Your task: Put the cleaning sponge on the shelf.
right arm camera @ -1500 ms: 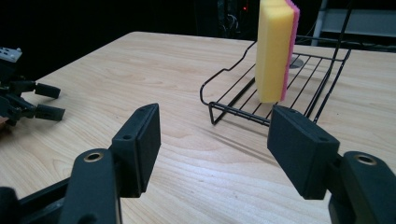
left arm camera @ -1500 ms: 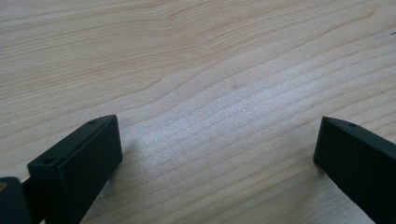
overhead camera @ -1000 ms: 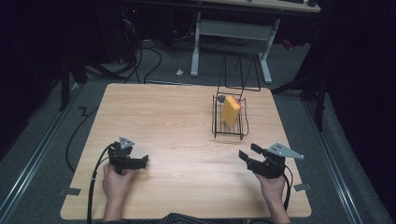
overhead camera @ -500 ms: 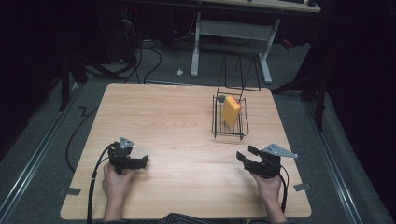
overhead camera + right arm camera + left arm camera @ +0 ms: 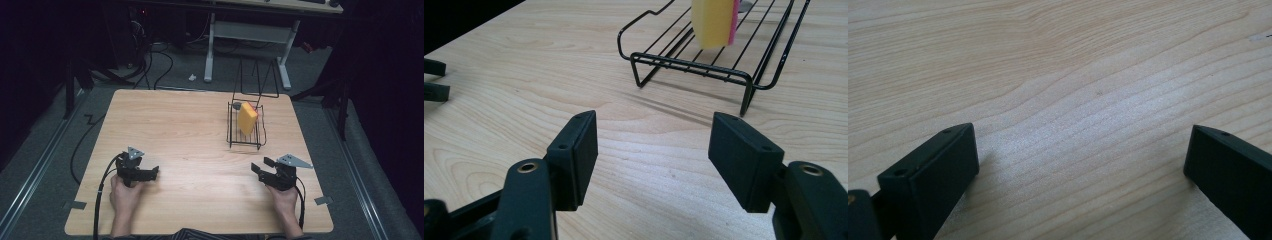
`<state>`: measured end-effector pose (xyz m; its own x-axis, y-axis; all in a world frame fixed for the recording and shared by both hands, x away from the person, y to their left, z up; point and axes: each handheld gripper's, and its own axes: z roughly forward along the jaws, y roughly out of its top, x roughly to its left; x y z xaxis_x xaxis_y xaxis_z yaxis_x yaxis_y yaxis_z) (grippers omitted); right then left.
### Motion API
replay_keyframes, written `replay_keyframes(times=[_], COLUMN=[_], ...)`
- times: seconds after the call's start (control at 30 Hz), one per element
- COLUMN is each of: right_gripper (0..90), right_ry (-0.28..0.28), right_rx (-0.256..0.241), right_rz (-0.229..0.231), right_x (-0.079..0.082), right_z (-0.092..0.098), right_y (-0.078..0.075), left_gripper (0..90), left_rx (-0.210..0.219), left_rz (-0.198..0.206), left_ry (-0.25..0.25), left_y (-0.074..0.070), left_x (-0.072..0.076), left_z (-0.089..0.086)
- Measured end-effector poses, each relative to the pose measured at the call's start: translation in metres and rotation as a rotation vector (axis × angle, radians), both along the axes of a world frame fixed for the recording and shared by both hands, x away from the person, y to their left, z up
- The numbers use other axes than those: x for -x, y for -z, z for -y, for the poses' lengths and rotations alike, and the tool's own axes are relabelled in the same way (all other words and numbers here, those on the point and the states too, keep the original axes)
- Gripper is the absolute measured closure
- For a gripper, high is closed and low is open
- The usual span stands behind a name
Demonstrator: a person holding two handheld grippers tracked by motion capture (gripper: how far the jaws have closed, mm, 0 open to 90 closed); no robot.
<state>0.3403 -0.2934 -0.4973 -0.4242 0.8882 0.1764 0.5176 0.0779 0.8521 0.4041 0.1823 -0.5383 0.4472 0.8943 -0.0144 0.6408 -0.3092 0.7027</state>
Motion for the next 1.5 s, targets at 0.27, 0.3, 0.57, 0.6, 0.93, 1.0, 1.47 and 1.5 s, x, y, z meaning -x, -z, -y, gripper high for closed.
replay_keyframes(times=[0.27, 0.3, 0.57, 0.6, 0.93, 1.0, 1.47, 1.5], right_gripper=[36.5, 36.4, 36.1, 36.0, 36.2, 36.3, 35.9, 35.9], right_ry=[0.008, 0.011, 0.033, 0.033, 0.054, 0.059, 0.078, 0.08], right_rx=[0.017, 0.018, 0.051, 0.052, 0.099, 0.11, 0.178, 0.182], right_rz=[-0.022, -0.027, -0.055, -0.059, -0.091, -0.097, -0.121, -0.123], right_x=[-0.005, -0.006, -0.01, -0.01, -0.014, -0.014, -0.016, -0.016], right_z=[-0.002, -0.002, -0.001, -0.001, 0.001, 0.002, 0.0, -0.001], right_y=[0.008, 0.009, 0.017, 0.017, 0.026, 0.028, 0.032, 0.032], left_gripper=[1.4, 1.5, 1.4, 1.5, 1.5, 1.4, 1.4, 1.5], left_rx=[0.0, 0.0, 0.0, 0.0, 0.0, 0.0, 0.0, 0.0], left_rz=[0.0, 0.0, 0.0, 0.0, 0.0, 0.0, 0.0, 0.0], left_ry=[0.0, 0.0, 0.0, 0.0, 0.0, 0.0, 0.0, 0.0], left_y=[0.0, 0.0, 0.0, 0.0, 0.0, 0.0, 0.0, 0.0], left_x=[0.0, 0.0, 0.0, 0.0, 0.0, 0.0, 0.0, 0.0], left_z=[0.0, 0.0, 0.0, 0.0, 0.0, 0.0, 0.0, 0.0])
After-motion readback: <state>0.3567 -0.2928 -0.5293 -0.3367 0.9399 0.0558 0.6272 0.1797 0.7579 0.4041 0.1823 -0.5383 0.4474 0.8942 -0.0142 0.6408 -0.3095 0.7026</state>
